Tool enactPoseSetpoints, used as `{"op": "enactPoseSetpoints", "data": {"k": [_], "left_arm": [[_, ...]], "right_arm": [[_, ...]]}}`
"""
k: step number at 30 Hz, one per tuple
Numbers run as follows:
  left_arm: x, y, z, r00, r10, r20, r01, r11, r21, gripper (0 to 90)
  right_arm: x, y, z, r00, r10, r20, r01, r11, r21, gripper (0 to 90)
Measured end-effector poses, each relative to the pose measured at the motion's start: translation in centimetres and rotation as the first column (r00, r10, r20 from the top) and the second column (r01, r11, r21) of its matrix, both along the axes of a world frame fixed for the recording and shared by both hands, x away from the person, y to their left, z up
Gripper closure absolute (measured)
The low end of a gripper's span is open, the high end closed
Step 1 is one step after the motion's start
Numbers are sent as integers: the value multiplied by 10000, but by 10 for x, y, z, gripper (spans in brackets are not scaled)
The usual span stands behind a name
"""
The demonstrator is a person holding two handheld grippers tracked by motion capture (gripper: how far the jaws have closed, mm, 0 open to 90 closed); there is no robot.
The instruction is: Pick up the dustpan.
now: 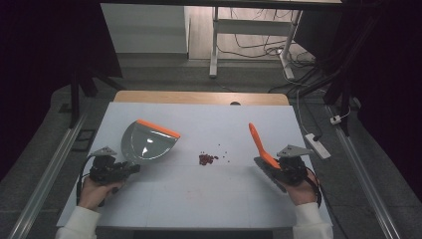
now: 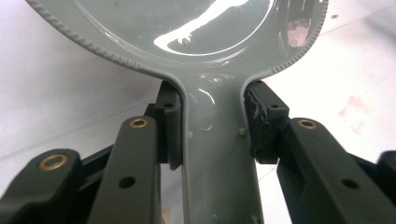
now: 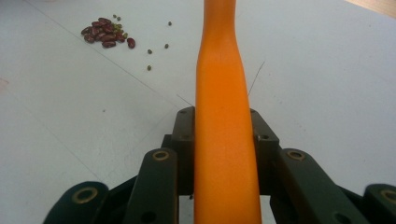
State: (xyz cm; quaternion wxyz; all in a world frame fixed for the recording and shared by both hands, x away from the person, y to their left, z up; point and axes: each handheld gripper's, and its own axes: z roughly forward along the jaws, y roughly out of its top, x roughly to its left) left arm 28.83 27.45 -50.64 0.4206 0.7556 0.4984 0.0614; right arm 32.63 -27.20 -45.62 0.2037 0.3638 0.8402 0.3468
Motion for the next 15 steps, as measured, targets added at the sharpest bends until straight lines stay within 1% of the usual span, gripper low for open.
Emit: {"op": "enactPoseSetpoints", "data": {"k": [2, 4, 7, 9, 10, 13, 15], "left_arm": [[1, -1, 4, 9997, -157, 164, 156, 9999, 65, 616], [3, -2, 6, 9992, -338, 230, 336, 9994, 108, 616], [10, -2, 9, 9981, -540, 299, 535, 9984, 169, 617], [15, -2, 12, 9970, -606, 481, 587, 9975, 396, 616], [18, -2, 13, 9967, -651, 493, 629, 9970, 444, 617], [29, -4, 16, 9946, -889, 537, 863, 9951, 488, 617], [33, -4, 17, 9929, -1006, 630, 984, 9945, 369, 617]], "right_arm": [[0, 0, 2, 10000, -22, 33, 22, 10000, 46, 699], [-1, 0, 4, 10000, -30, 89, 29, 9999, 126, 699], [-2, -1, 5, 9999, -68, 127, 66, 9999, 141, 699], [-1, -2, 6, 9999, -35, 160, 33, 9999, 110, 699], [-1, -3, 6, 9998, -45, 170, 43, 9999, 103, 700], [-2, -4, 7, 9998, -117, 161, 114, 9998, 170, 700], [-2, -4, 8, 9997, -167, 188, 163, 9997, 166, 700]]}}
